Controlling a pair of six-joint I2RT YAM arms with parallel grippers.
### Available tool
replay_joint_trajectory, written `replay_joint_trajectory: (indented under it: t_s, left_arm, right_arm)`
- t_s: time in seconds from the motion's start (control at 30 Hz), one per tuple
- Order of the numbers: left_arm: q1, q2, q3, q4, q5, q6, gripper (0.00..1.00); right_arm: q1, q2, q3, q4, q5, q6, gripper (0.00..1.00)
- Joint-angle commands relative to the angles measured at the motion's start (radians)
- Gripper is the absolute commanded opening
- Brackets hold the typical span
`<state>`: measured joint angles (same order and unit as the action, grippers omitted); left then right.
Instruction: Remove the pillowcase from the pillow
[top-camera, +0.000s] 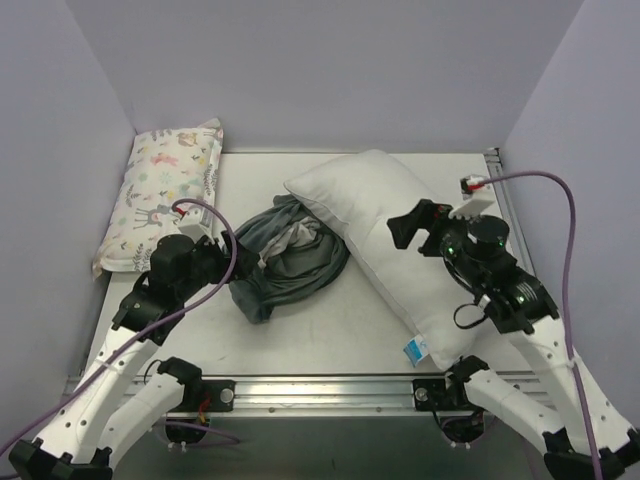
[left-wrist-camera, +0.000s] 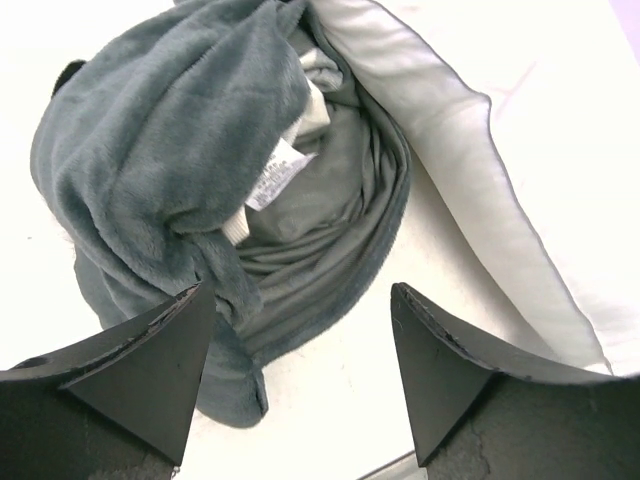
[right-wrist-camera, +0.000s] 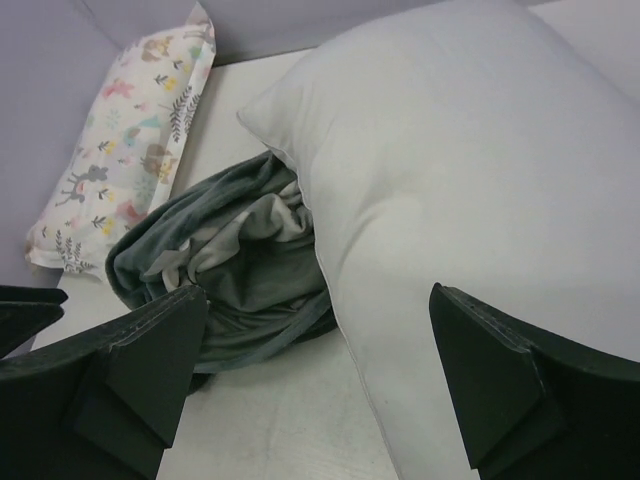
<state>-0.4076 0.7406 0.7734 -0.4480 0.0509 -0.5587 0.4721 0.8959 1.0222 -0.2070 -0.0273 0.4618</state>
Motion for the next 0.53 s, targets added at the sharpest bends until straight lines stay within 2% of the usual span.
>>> replay_joint_trajectory:
  t_s: [0.0,0.17,0.5]
  left_arm:
    - [-0.011,-0.041,0.043,-0.035,0.05,0.062,0.79]
    - [-0.013,-0.105,0.037,-0.061,0.064,0.094,0.79]
    - [-0.013,-0.133,0.043,-0.104,0.04,0.126,0.79]
  right_arm:
    - [0.002,-0.135,-0.077,-0.144,0.091,0.011,1.0]
    - [0.0,-0.299,-0.178,-0.181,0.096,0.009,1.0]
    - [0.0,-0.321,-0.229,-0.215,0.104,-0.008,1.0]
